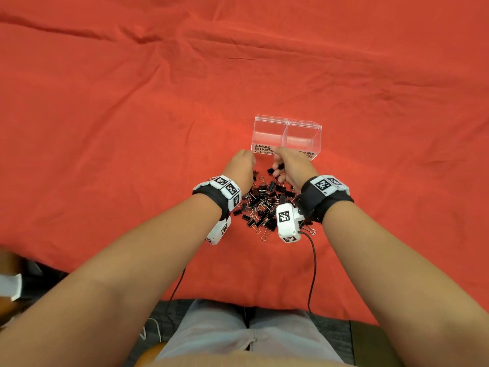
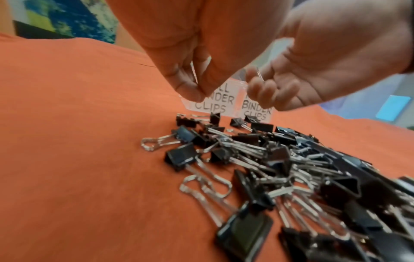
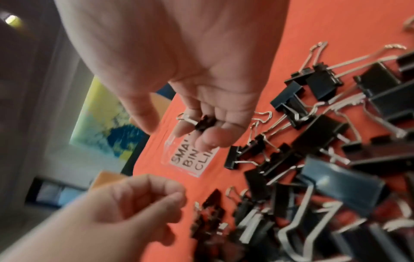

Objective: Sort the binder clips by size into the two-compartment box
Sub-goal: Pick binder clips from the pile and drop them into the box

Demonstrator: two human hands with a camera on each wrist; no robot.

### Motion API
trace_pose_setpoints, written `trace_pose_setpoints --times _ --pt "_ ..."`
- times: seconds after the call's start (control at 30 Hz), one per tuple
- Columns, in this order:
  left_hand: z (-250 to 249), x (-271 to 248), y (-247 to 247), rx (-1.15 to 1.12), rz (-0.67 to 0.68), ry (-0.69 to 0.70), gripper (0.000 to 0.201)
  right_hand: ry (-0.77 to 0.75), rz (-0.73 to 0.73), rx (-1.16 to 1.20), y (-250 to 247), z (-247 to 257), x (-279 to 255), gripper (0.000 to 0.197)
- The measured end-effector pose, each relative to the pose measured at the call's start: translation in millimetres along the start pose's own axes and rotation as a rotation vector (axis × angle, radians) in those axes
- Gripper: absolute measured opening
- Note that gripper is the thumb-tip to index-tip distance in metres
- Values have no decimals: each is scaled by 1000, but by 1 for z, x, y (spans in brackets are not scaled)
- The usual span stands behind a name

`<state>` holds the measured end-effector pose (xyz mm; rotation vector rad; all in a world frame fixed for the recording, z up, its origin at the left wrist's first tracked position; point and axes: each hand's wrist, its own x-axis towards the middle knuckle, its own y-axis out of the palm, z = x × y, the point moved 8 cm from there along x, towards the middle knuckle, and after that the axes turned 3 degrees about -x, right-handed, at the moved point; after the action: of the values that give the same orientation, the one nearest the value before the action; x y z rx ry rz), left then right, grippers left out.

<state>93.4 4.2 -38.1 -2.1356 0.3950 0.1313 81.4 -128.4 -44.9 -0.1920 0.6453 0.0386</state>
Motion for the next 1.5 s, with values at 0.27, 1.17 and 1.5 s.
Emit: trace_pose_setpoints --times 0.27,1.17,1.5 --pt "30 -7 -2 2 -7 -113 21 -303 -58 -836 29 6 2 20" --pt "22 -8 -4 -68 24 -123 42 -386 -259 -820 -7 76 5 21" --pt "7 -7 25 233 198 53 34 -328 58 -1040 38 -7 -13 26"
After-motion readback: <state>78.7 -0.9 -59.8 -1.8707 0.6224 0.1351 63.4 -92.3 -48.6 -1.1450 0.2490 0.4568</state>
